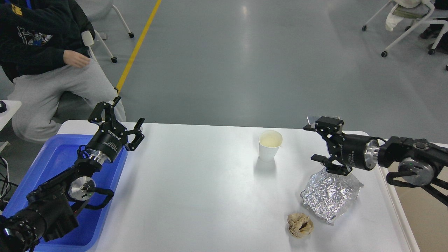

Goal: Tidy desktop
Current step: 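Raise the right gripper and swing it toward the white paper cup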

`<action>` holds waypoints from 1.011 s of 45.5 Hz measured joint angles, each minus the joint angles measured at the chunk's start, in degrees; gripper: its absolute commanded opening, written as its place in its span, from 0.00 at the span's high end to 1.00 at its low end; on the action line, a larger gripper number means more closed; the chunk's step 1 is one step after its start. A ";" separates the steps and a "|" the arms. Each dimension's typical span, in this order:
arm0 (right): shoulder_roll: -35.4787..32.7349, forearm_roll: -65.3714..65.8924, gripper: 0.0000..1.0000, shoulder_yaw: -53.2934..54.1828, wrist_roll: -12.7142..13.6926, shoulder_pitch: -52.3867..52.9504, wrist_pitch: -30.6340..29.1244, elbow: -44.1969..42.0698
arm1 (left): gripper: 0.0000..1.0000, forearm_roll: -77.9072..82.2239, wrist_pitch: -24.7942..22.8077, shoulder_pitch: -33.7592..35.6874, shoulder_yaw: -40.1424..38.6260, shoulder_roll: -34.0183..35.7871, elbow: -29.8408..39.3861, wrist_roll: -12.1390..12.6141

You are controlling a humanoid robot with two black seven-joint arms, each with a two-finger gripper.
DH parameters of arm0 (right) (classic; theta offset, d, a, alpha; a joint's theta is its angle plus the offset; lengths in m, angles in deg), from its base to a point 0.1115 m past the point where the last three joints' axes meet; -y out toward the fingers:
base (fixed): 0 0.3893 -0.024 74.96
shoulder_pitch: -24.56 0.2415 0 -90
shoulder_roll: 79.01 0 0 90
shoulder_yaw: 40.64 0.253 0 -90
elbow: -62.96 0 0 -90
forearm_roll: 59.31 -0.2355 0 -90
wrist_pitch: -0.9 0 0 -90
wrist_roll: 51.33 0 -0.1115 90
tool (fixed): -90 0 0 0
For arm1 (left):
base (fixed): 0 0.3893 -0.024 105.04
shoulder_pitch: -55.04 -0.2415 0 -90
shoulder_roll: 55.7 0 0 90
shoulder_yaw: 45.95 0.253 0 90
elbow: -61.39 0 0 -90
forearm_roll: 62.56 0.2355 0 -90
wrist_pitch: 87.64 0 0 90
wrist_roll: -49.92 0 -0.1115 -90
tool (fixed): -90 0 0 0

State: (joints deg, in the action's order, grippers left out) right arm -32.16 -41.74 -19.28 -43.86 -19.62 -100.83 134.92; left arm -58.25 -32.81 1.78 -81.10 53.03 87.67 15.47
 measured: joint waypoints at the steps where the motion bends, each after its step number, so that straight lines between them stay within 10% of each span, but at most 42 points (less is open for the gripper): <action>1: -0.83 0.17 0.00 -0.20 0.00 -0.05 0.03 0.92 | 0.00 -0.01 0.00 0.00 0.00 0.00 0.00 0.00; 21: -7.99 2.23 0.00 -5.76 0.00 5.38 1.66 8.85 | 0.00 0.00 0.00 -0.01 0.02 0.00 0.00 0.03; 46: 9.58 6.80 0.00 -26.18 -0.07 20.78 5.81 -8.06 | 0.00 0.00 0.00 0.00 0.00 0.00 0.00 0.07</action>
State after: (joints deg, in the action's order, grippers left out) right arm -22.58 -34.94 -45.46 -43.93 1.16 -95.02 126.86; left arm -58.25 -32.81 1.78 -81.10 53.03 87.67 15.54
